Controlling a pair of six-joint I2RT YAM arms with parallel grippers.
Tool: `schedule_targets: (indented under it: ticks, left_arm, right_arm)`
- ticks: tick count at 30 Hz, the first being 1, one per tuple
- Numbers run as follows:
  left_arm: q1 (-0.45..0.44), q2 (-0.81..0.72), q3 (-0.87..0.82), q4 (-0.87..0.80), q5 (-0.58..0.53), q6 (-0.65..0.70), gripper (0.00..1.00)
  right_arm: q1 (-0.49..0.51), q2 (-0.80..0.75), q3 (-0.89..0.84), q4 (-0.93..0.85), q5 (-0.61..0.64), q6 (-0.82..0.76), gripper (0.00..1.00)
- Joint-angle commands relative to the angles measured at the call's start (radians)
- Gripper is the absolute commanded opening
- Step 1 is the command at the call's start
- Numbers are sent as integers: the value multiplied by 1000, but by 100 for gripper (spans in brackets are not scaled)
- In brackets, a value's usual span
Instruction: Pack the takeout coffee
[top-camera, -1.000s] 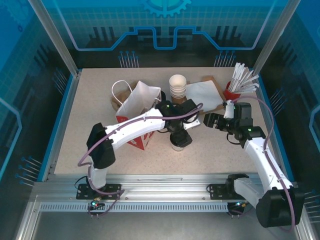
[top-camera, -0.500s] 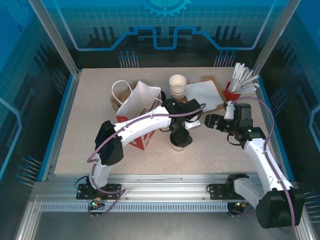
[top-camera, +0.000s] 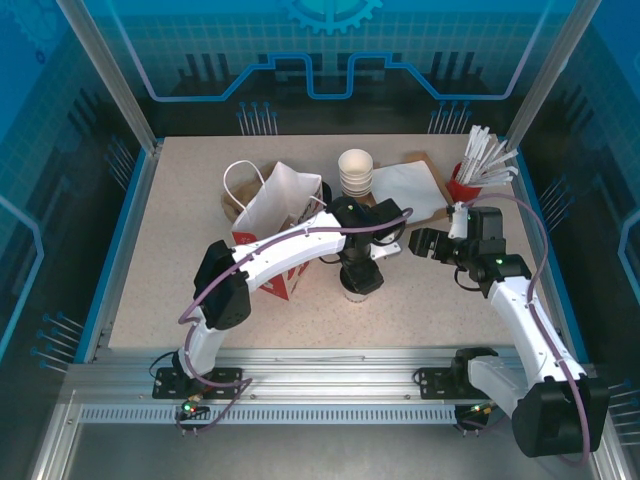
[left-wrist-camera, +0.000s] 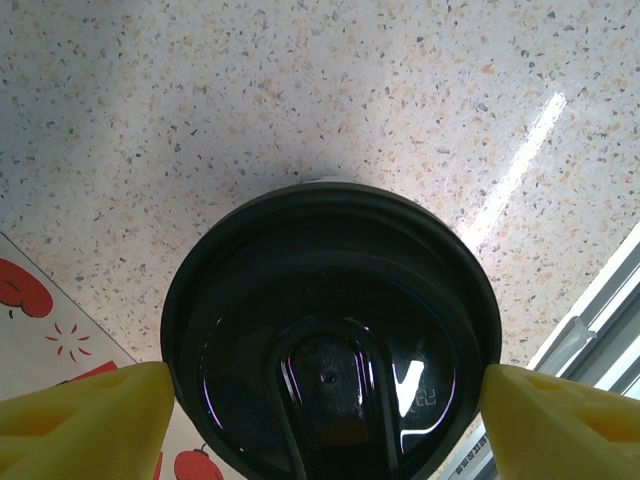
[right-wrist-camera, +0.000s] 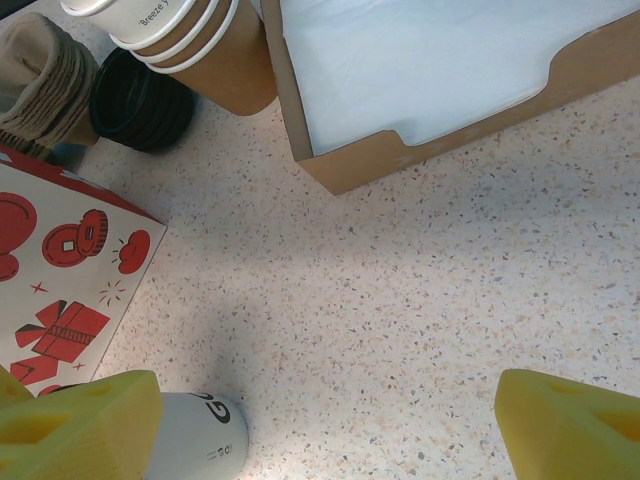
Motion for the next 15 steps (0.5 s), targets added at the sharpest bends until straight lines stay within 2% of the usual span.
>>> schedule_targets:
  ticks: [1, 15]
  left_arm:
    - [3, 25, 35, -40, -9, 11, 81]
    - [-1, 43, 41, -47, -17, -1, 80]
  right_arm:
    - [-15, -4, -17, -2, -19, -16, 88]
    - [-15, 16, -18, 6, -39, -23, 88]
